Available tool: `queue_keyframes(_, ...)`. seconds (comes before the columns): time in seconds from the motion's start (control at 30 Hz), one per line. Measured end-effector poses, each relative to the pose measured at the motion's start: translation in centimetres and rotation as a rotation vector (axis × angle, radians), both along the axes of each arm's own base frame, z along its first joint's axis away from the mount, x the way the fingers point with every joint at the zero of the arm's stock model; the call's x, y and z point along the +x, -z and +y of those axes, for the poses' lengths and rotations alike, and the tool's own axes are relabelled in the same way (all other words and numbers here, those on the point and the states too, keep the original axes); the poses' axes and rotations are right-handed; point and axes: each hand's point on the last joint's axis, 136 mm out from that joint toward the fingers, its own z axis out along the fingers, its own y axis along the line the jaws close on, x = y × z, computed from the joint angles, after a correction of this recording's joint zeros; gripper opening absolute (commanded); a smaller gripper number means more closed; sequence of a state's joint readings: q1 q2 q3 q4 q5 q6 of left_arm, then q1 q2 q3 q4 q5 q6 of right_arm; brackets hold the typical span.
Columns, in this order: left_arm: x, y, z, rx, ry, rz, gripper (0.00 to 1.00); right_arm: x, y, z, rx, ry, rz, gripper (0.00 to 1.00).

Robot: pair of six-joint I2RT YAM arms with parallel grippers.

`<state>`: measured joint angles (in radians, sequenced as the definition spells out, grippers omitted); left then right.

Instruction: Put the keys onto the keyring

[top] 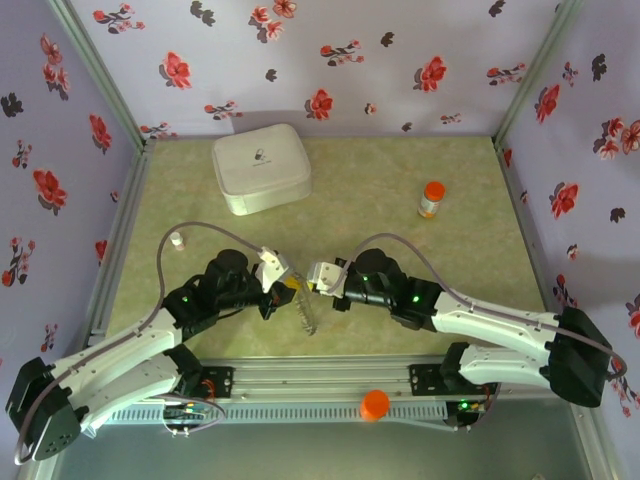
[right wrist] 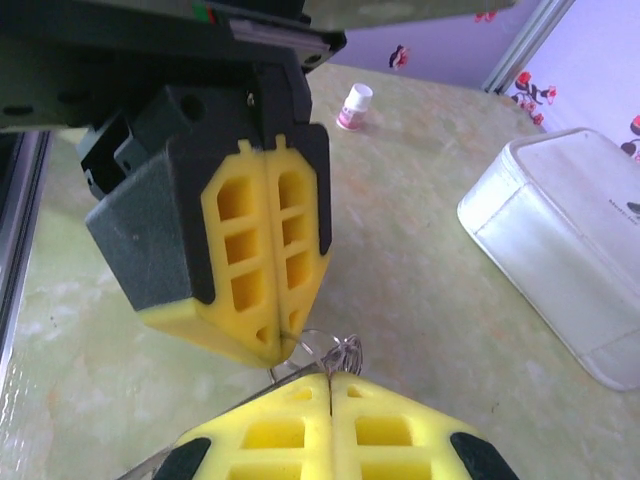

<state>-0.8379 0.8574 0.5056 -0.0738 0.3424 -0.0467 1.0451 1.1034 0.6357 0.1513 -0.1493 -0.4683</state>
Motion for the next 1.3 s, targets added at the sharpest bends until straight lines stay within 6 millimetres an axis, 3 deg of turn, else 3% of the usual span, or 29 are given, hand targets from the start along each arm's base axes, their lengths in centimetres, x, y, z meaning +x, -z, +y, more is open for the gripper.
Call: queue_keyframes(1.3,0.09,-0.12,-0.05,-0.004,-0.002,-0.005,0.00,-0.09,0.76,-0.13,-0.024,-0.014,-0.027,0.00)
